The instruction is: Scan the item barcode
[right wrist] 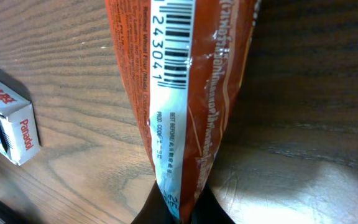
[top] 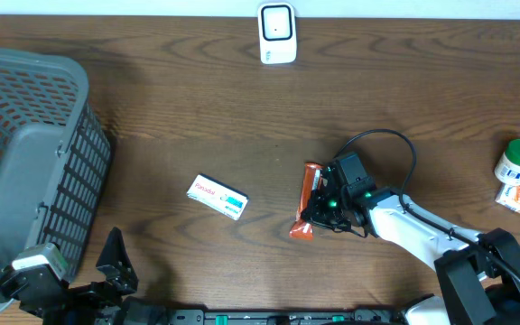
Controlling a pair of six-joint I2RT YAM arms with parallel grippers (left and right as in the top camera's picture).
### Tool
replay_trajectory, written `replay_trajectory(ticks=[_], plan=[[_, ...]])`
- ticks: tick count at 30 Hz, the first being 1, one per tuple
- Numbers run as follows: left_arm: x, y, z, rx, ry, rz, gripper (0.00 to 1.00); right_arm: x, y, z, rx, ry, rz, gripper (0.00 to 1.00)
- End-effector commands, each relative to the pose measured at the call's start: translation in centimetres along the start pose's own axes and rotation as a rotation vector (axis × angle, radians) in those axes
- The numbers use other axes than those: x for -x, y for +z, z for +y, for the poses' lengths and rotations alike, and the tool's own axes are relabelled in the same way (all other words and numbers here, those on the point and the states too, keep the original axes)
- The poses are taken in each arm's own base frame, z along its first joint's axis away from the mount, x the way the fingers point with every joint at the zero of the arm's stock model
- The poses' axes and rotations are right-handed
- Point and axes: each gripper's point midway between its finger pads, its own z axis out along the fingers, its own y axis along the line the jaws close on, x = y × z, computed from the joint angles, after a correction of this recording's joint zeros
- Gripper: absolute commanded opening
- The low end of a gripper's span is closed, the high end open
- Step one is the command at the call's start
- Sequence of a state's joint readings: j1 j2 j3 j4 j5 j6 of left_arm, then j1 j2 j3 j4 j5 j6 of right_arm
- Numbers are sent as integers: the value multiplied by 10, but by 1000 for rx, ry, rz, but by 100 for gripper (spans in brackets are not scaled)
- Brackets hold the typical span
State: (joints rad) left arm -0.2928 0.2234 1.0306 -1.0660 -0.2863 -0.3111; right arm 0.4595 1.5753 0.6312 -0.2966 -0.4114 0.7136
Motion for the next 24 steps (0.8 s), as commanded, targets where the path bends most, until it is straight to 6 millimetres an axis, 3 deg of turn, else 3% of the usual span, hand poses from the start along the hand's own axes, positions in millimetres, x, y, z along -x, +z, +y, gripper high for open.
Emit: replay_trajectory(ticks=[1, 7, 9, 13, 18, 24], plan=[[0, 0, -1, -7, -2, -1, 97, -7, 1, -28, -101, -44, -6, 1], [0, 0, -1, -7, -2, -1, 97, 16, -63, 28, -6, -352, -150, 2], [0, 0, -1, -7, -2, -1, 98, 15, -100, 49, 1, -557, -190, 2], [0, 0, -1, -7, -2, -1, 97, 4, -137, 62, -5, -779, -226, 1], [0, 0, -1, -7, -2, -1, 97, -17, -150, 67, 25, -977, -213, 1], [0, 0, -1, -7, -2, -1, 97, -15, -155, 72, 26, -1055, -250, 1]])
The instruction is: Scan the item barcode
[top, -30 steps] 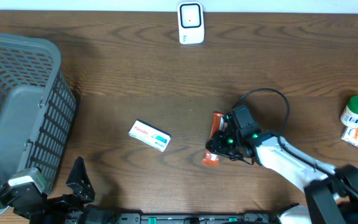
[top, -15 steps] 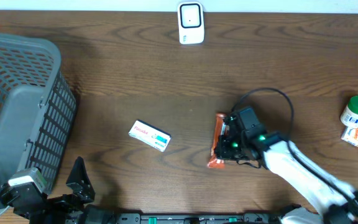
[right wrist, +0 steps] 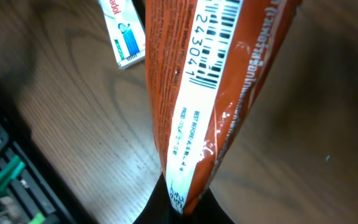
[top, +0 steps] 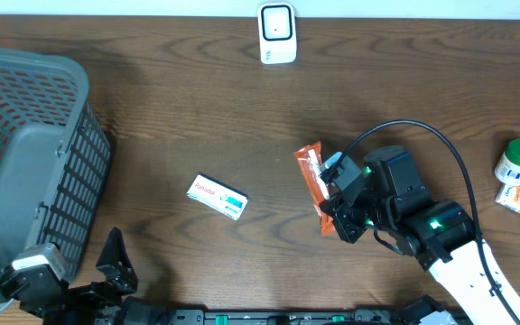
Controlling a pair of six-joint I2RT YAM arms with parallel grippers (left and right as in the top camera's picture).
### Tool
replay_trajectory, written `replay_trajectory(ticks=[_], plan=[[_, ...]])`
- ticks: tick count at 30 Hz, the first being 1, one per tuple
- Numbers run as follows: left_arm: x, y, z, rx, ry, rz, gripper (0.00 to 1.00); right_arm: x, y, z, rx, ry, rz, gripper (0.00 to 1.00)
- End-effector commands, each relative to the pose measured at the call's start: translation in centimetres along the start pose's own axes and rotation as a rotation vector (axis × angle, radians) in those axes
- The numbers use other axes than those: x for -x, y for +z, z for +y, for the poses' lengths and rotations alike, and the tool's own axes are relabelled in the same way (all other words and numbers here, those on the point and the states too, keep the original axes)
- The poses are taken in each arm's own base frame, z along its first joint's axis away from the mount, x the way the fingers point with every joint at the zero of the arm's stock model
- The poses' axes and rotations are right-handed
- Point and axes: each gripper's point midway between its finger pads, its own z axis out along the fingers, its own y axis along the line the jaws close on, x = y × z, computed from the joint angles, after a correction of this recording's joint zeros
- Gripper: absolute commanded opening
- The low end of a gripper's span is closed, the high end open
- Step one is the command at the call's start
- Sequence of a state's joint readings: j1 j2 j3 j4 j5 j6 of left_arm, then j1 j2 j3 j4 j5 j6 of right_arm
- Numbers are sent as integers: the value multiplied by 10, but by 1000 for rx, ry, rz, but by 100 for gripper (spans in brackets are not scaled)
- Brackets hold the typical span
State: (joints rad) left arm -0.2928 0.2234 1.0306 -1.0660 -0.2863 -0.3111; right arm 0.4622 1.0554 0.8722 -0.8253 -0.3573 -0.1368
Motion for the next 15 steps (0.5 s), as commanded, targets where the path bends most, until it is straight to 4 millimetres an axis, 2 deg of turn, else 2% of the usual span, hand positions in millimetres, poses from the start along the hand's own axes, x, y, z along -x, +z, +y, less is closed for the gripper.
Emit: replay_trajectory(ticks=[1, 11, 15], plan=[[0, 0, -1, -7, -2, -1, 97, 7, -3, 5, 15, -127, -33, 1], [0, 0, -1, -7, -2, -1, 98, 26, -4, 3, -2, -170, -110, 1], [0, 0, -1, -7, -2, -1, 97, 28, -3, 3, 0, -168, -113, 1]])
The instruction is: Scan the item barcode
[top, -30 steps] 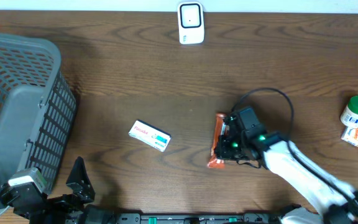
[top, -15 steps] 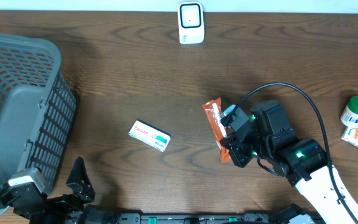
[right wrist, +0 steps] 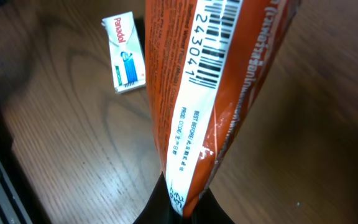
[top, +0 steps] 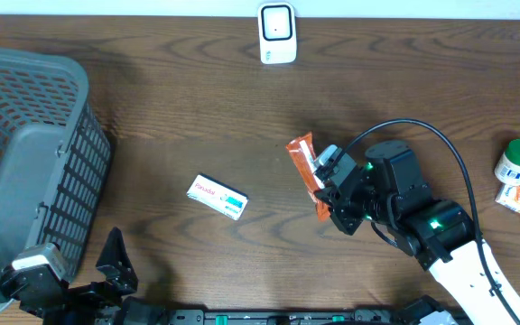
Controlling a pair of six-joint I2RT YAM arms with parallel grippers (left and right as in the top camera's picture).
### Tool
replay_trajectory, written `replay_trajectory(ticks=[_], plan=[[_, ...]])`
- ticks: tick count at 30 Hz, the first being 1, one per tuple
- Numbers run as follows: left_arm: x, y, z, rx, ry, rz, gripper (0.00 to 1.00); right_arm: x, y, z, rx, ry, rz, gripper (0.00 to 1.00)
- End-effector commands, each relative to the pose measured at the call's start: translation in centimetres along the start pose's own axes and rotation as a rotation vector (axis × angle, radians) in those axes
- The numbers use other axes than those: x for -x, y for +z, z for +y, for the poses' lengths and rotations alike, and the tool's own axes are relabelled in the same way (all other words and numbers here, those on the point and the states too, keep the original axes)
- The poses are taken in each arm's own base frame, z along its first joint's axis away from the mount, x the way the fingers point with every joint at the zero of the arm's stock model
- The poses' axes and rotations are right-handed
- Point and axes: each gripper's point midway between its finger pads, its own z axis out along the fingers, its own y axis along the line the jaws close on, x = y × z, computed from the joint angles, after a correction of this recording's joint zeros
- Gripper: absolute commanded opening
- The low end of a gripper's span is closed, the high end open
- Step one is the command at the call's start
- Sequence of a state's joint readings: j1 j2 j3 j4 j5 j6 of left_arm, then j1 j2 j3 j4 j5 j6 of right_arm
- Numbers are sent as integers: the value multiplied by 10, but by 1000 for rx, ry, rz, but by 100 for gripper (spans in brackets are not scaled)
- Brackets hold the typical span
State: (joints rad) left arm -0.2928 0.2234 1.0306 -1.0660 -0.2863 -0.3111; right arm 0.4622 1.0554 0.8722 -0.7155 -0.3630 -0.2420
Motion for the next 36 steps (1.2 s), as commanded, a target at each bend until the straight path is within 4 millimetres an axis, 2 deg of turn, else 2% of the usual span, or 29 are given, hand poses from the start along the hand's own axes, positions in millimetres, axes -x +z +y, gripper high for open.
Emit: replay_trajectory(ticks=[1, 3, 9, 14, 15, 16, 18, 20, 24, 28, 29, 30, 31, 32, 33, 34, 36], plan=[[0, 0, -1, -7, -2, -1, 98, 1, 0, 4, 16, 2, -4, 1], [0, 0, -1, -7, -2, -1, 97, -9, 8, 4, 26, 69, 44, 1], [0, 0, -1, -7, -2, -1, 97, -66, 51, -11, 7, 209, 295, 1], [0, 0, -1, -7, -2, -1, 97, -81, 83, -20, 16, 232, 363, 3], [0, 0, -1, -7, -2, -1, 97, -80, 87, -22, 15, 232, 361, 9], [0, 0, -1, -7, -2, -1, 97, -79, 89, -23, 14, 230, 355, 20], [0, 0, -1, -7, -2, -1, 97, -73, 91, -25, 5, 246, 333, 55], [0, 0, -1, -7, -2, -1, 98, -63, 88, -28, -10, 267, 307, 99], [0, 0, -1, -7, -2, -1, 97, -34, 72, -30, -28, 368, 246, 99], [0, 0, -1, -7, -2, -1, 97, -5, 50, -3, 107, 410, 195, 99], [0, 0, -1, -7, -2, -1, 97, -1, 47, 2, 133, 408, 179, 88], [0, 0, -1, -7, -2, -1, 97, 0, 49, 7, 155, 411, 173, 63], [0, 0, -1, -7, -2, -1, 97, -3, 51, 10, 158, 421, 180, 48], [0, 0, -1, -7, -2, -1, 97, -10, 56, 15, 163, 438, 201, 32], [0, 0, -1, -7, -2, -1, 97, -25, 66, 19, 152, 485, 246, 10], [0, 0, -1, -7, -2, -1, 97, -36, 73, 20, 136, 516, 273, 1], [0, 0, -1, -7, -2, -1, 98, -54, 87, 25, 119, 545, 319, 1]])
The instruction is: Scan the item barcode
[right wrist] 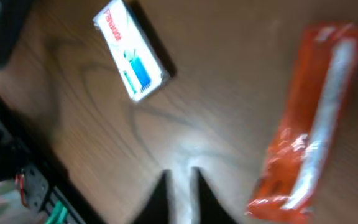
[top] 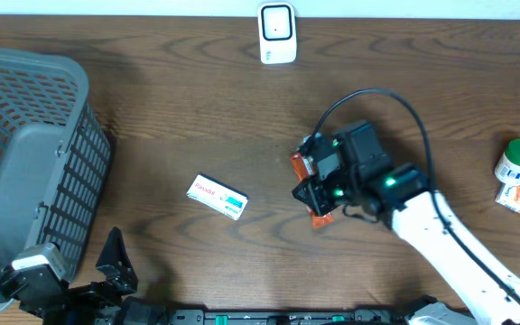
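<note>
An orange snack packet (right wrist: pixel 309 118) with a white strip lies flat on the wooden table, to the right of my right gripper (right wrist: pixel 179 173). Its fingers stand slightly apart with only bare table between them, so it is open. The wrist view is blurred. From overhead, the right gripper (top: pixel 319 192) hangs over the packet (top: pixel 301 166), hiding most of it. The white barcode scanner (top: pixel 277 33) stands at the table's far edge. My left gripper (top: pixel 118 260) rests at the near left, fingers spread, nothing in it.
A white Panadol box (top: pixel 218 196) lies left of the packet and shows in the wrist view too (right wrist: pixel 131 57). A grey mesh basket (top: pixel 25 153) fills the left side. A green-capped bottle (top: pixel 519 160) and a small orange pack (top: pixel 518 199) sit at the right edge.
My right gripper has let go of the orange packet, which now lies on the table beside the fingers. The gripper has shifted up and slightly left in the overhead view. The left arm is unchanged.
My right gripper was shut on the packet's end while it lay on the table. Then it held the packet lifted and tilted, barcode facing the wrist camera, at two moments. Now the packet lies on the table, out of the open fingers.
</note>
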Controlling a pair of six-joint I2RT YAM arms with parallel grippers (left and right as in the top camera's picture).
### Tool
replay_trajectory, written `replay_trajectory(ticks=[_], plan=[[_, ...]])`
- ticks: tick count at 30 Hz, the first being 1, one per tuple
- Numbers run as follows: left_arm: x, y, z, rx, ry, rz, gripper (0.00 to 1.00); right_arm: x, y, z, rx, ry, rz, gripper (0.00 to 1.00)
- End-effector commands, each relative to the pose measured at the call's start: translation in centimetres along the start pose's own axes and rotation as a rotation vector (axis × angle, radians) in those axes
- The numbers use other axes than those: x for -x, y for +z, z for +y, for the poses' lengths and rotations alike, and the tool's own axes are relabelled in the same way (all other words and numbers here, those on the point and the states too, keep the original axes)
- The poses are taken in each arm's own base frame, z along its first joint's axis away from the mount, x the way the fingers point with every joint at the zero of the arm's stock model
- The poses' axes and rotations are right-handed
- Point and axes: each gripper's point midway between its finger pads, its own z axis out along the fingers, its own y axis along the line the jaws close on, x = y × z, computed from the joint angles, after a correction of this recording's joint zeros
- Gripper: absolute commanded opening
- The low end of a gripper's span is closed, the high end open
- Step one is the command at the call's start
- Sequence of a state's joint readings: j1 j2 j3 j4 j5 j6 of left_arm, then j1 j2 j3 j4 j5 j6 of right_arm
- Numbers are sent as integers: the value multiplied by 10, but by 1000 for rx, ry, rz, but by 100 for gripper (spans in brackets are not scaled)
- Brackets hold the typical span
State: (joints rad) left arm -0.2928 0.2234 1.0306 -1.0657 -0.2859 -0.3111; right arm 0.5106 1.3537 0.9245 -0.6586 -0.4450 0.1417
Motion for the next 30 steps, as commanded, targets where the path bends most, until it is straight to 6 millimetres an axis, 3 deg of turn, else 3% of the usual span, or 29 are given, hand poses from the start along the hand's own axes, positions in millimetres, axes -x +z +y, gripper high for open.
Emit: replay_trajectory(ticks=[1, 4, 9, 14, 21, 24, 26, 28, 29, 30], plan=[[0, 0, -1, -6, -2, -1, 97, -46, 40, -5, -14, 141, 142, 1], [0, 0, -1, -6, -2, -1, 97, -59, 54, -13, -56, 169, 185, 1], [0, 0, -1, -6, -2, -1, 97, -75, 61, -51, -271, 253, 228, 1], [0, 0, -1, -6, -2, -1, 97, -80, 45, -95, -522, 361, 190, 1], [0, 0, -1, -6, -2, -1, 97, -72, 16, -149, -709, 481, 101, 1], [0, 0, -1, -6, -2, -1, 97, -69, 11, -158, -691, 567, 74, 1], [0, 0, -1, -6, -2, -1, 97, -62, 12, -151, -607, 602, 73, 1], [0, 0, -1, -6, -2, -1, 97, -47, 11, -132, -469, 629, 66, 12], [0, 0, -1, -6, -2, -1, 97, -38, 9, -122, -407, 633, 56, 25], [0, 0, -1, -6, -2, -1, 97, -30, 5, -112, -351, 640, 47, 45]])
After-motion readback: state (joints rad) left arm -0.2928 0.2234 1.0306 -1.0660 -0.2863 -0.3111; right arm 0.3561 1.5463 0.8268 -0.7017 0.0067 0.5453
